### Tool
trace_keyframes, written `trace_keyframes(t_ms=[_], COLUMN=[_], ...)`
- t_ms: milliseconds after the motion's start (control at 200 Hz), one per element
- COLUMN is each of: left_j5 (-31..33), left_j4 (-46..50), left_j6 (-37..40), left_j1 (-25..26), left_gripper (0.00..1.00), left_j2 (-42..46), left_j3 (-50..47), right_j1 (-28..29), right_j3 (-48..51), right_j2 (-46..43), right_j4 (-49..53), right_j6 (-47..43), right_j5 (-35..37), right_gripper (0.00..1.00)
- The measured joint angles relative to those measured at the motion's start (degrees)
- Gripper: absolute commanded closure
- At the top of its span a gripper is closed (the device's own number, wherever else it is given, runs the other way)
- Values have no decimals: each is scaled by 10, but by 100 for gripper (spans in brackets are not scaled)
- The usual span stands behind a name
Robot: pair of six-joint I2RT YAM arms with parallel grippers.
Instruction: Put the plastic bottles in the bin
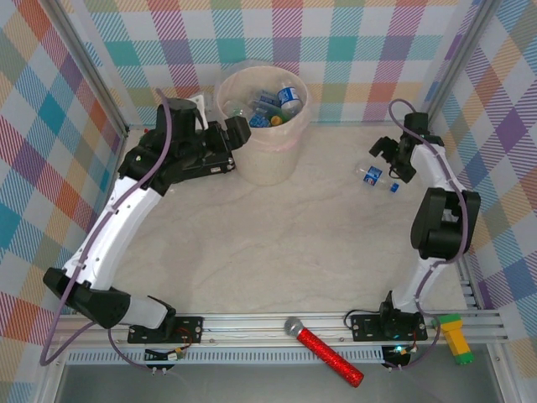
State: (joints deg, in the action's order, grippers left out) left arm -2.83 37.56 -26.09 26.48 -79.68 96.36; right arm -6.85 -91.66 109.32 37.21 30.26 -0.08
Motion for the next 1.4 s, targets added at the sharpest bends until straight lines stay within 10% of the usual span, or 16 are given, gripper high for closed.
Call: trace_keyframes(t_ms=[480,895,1395], left_j5=[35,27,8], left_j4=[36,30,26], left_j6=[2,2,-7], left_j1=[1,1,5], left_gripper=[0,0,0], left_j2=[49,35,32], left_j3=[-17,-17,-38], right_j1=[-11,-4,45], right_j3=[-128,67,188], right_j2=[145,26,-57], right_j4=[49,6,-19], right_j6=[-44,-37,-55], right_j5=[-73,-151,-83], right_gripper=[1,1,6])
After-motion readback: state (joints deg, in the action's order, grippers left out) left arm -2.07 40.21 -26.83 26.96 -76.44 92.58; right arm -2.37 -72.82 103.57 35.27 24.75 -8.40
